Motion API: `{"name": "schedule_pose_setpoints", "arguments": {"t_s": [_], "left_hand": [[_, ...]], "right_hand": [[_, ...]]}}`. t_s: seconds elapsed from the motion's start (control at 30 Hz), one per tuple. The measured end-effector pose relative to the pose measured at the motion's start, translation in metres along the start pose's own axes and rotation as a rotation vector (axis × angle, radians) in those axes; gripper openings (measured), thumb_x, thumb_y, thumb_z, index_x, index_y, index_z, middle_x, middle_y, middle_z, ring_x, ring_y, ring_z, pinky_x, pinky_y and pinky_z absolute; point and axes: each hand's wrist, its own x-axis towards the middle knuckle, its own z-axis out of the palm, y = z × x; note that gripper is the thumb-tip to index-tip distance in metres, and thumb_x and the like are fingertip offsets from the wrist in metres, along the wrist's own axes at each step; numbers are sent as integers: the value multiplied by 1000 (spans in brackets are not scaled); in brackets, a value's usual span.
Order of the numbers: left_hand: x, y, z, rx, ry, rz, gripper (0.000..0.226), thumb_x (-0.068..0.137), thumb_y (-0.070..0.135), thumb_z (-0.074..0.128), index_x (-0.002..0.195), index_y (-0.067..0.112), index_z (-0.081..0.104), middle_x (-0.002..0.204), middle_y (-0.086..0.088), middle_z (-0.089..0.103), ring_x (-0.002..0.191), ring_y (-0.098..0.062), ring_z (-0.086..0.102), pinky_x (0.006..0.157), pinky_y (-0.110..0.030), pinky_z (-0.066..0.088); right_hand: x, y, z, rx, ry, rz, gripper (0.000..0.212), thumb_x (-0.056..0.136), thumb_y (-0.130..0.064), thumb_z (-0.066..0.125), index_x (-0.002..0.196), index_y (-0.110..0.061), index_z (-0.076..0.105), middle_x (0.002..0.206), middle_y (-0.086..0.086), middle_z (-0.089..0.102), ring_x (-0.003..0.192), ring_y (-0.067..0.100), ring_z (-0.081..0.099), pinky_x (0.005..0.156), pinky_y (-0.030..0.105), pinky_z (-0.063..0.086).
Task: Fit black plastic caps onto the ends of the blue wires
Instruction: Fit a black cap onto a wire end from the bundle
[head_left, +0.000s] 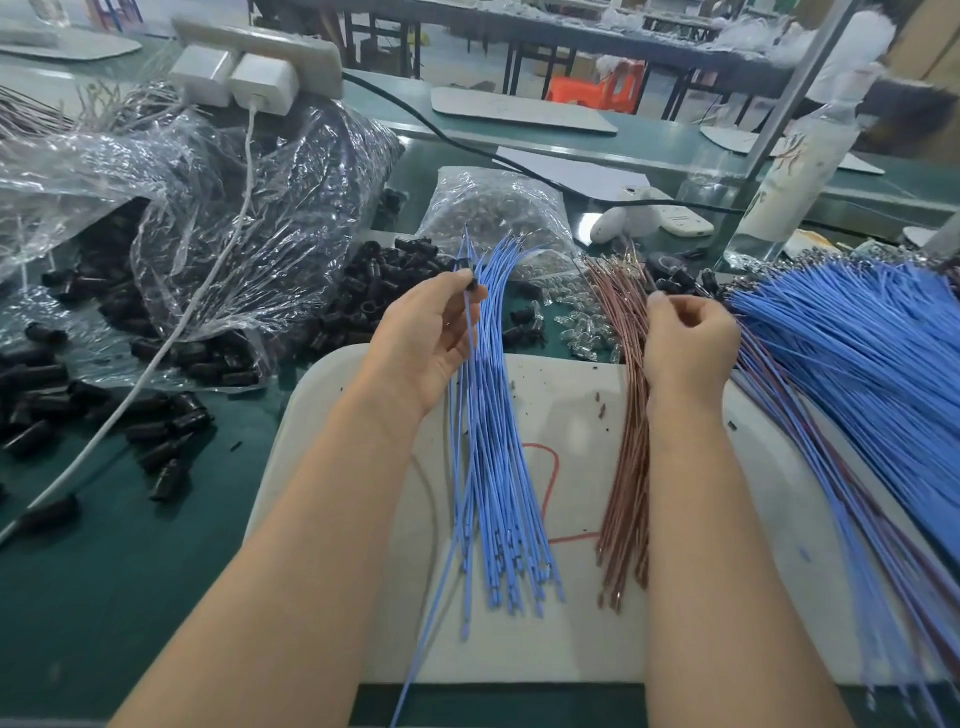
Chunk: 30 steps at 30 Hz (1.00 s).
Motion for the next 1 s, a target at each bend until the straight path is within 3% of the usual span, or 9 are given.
{"name": "schedule_pose_setpoints", "arguments": {"t_s": [0.13, 0.2, 0.27, 0.4, 0.53, 0.63, 0.7, 0.8, 1.0], "left_hand": [[-1, -3, 3, 69, -201, 3, 4, 91, 20, 59, 89, 22, 61, 93, 4, 72, 85, -7, 67, 78, -23, 53], [-1, -5, 5, 72, -255, -3, 4, 92, 21, 59, 89, 23, 60, 101, 3, 71, 96, -10, 66, 90, -29, 50], [-1, -5, 5, 60, -275, 0, 5, 92, 20, 58, 88, 23, 59, 106, 0, 69, 102, -14, 64, 94, -30, 46], [0, -7, 8, 24, -236, 40, 7, 93, 12, 55, 90, 17, 58, 99, -2, 69, 95, -15, 62, 82, -29, 50], [3, -4, 7, -79, -89, 85, 8, 93, 7, 53, 91, 12, 59, 80, 2, 69, 80, -9, 61, 76, -26, 47], [7, 2, 1, -189, 5, 114, 7, 95, 9, 51, 97, 13, 57, 83, 2, 66, 78, -8, 60, 79, -26, 46], [9, 4, -2, -261, 20, 119, 12, 96, 11, 50, 107, 12, 55, 86, 2, 66, 80, -8, 61, 79, -25, 47], [8, 3, -2, -288, -25, 76, 15, 96, 13, 50, 110, 11, 54, 88, 2, 68, 77, -7, 66, 73, -23, 52], [5, -10, 3, 6, -96, 4, 6, 94, 9, 54, 92, 14, 55, 88, -2, 69, 75, -8, 67, 65, -21, 54]], "right_hand": [[-12, -18, 4, 751, -478, 353, 15, 95, -7, 48, 85, -13, 57, 59, -3, 61, 49, 7, 46, 46, 17, 34], [-21, -22, 12, 696, -670, 349, 14, 97, -5, 46, 95, -13, 57, 60, -3, 64, 49, 7, 51, 47, 15, 39], [-29, -24, 19, 570, -722, 306, 14, 96, -1, 47, 100, -12, 56, 65, -1, 67, 50, 6, 54, 50, 16, 43], [-36, -21, 24, 267, -745, 170, 10, 93, -1, 54, 92, -11, 54, 72, 5, 67, 46, 8, 53, 49, 17, 44], [-36, -17, 20, 87, -1057, 142, 9, 93, -12, 58, 86, -10, 64, 68, 2, 70, 53, 9, 59, 54, 17, 50], [-31, -14, 12, -44, -1186, 58, 16, 89, -22, 62, 78, -15, 70, 69, 1, 68, 51, 8, 49, 49, 13, 40], [-29, -15, 9, 37, -1238, 55, 14, 82, -26, 65, 74, -16, 70, 68, 2, 65, 46, 7, 40, 42, 11, 31], [-28, -19, 10, 398, -1153, 101, 14, 83, -16, 60, 73, -12, 68, 67, 4, 66, 43, 6, 43, 39, 11, 33], [-15, -22, 0, 1218, -655, 293, 17, 94, -3, 48, 94, -11, 62, 70, 0, 65, 49, 4, 51, 46, 12, 42]]}}
